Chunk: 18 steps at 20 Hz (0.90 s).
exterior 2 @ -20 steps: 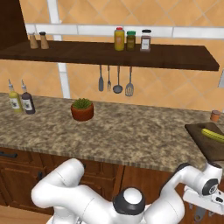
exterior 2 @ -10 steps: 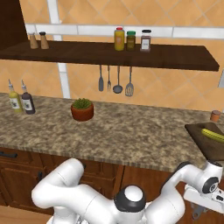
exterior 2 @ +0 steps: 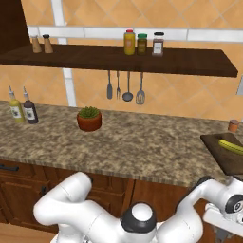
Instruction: Place the appropriate cutting tool for cutting the cucumber skin on the cutting board.
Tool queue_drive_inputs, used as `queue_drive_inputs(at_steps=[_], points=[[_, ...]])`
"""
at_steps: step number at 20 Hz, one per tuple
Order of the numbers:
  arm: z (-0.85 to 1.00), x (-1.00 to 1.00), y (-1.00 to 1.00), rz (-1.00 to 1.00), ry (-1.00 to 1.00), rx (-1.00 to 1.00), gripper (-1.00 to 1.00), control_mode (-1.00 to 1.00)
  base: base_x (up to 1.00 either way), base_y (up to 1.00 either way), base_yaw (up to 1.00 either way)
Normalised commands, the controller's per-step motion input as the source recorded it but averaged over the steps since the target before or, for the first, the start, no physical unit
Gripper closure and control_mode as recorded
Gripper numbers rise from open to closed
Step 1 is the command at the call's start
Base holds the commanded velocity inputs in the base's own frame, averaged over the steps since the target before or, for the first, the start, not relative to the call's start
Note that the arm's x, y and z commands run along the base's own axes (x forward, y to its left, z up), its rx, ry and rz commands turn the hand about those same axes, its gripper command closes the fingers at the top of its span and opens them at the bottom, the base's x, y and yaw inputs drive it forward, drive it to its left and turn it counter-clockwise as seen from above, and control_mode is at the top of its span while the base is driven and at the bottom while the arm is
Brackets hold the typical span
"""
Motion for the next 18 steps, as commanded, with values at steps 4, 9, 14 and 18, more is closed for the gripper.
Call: queue_drive_inputs(at_steps=[4, 9, 14, 18], points=[[0.84, -0.56, 0.0, 0.0, 0.0, 0.0, 1.0, -1.0, 0.0, 0.0, 0.0], [0.73, -0.39, 0.03, -0.13, 0.06, 0.0, 1.0, -1.0, 0.0, 0.0, 0.0], [0.85, -0.32, 0.12, -0.19, 0.06, -0.01, 1.0, -1.0, 0.0, 0.0, 0.0], [0.91, -0.21, 0.12, -0.21, 0.0, -0.07, 1.0, -1.0, 0.0, 0.0, 0.0]])
